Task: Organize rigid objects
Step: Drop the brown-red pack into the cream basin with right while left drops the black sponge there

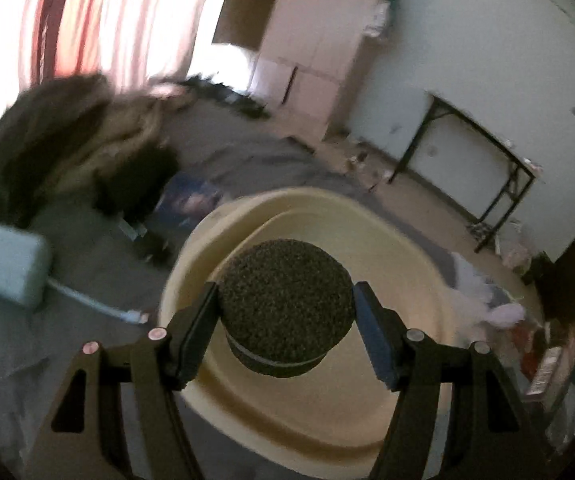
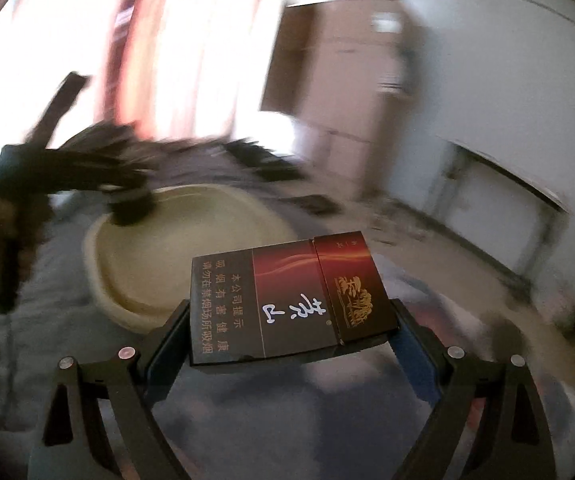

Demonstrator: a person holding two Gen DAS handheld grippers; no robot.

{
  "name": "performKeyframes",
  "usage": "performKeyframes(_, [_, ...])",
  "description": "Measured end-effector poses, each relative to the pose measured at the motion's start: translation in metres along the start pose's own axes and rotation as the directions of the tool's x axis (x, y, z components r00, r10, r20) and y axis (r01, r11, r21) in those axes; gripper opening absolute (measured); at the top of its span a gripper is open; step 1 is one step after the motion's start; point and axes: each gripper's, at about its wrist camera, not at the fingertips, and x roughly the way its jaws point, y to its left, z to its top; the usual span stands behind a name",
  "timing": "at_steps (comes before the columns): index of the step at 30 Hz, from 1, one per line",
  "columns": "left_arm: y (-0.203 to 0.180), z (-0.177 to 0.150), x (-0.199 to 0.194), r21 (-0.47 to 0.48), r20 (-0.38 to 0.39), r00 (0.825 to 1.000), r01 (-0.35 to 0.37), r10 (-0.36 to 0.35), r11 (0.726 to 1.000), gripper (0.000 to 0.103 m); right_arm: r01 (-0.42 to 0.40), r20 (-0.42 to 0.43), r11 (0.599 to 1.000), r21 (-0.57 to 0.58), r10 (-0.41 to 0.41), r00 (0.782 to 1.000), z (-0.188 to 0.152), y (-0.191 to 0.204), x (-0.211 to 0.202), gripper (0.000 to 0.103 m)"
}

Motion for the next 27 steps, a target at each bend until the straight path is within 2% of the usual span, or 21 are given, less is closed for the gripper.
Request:
performKeyframes(3, [0.005,-0.007,0.02,-0.018,-0.054,0.999,0.002,-0.003,1.0,0.068,-0.135,-0.074,0.987,-0.083,0.129,0.989,0.031,0.041,0.054,0.092])
performKeyframes(5, [0.006,-0.009,0.024,-0.02,-0.051,0.998,0.027,-0.028,0.999,0.068,-0.201,-0.174,0.974,-0.102,0.181,0.968,0.038,0.061,0.09,0.092])
performKeyframes(7, [0.008,-0.009,0.028,-0.031,-0.058,0.998,0.034,-0.035,0.999,0.068,-0.195,-0.257,0.971,-0.141,0.155,0.954,0.04,0.079,0.122,0.092])
performKeyframes(9, [0.012,-0.007,0.034,-0.053,-0.07,0.997,0.026,-0.03,0.998,0.068,-0.218,-0.292,0.969,-0.116,0.176,0.94,0.04,0.085,0.137,0.092])
performKeyframes(14, [0.016,-0.004,0.033,-0.083,-0.044,0.999,0.024,-0.028,0.996,0.069,-0.238,-0.356,0.971,-0.031,0.212,0.91,0.039,0.092,0.164,0.093])
performKeyframes(18, [0.017,-0.004,0.036,-0.092,-0.05,0.998,0.024,-0.029,0.995,0.069,-0.245,-0.359,0.97,0.002,0.229,0.905,0.043,0.091,0.168,0.094])
performKeyframes(20, [0.013,-0.003,0.034,-0.096,-0.053,0.998,0.032,-0.037,0.995,0.076,-0.244,-0.367,0.97,0.002,0.228,0.902,0.043,0.089,0.17,0.096])
performKeyframes(21, [0.012,-0.003,0.033,-0.095,-0.051,0.998,0.038,-0.043,0.995,0.086,-0.245,-0.364,0.97,0.006,0.23,0.903,0.041,0.085,0.169,0.102])
performKeyframes(22, [0.011,-0.002,0.029,-0.094,-0.04,0.998,0.047,-0.051,0.994,0.092,-0.242,-0.356,0.97,0.01,0.23,0.906,0.04,0.081,0.166,0.103])
performKeyframes(24, [0.008,0.001,0.015,-0.089,-0.002,0.998,0.068,-0.069,0.994,0.092,-0.222,-0.321,0.975,0.027,0.219,0.921,0.041,0.073,0.154,0.103])
performKeyframes(27, [-0.006,0.007,-0.012,-0.046,0.064,0.992,0.115,-0.112,0.992,0.103,-0.207,-0.268,0.975,0.075,0.22,0.938,0.04,0.06,0.13,0.103])
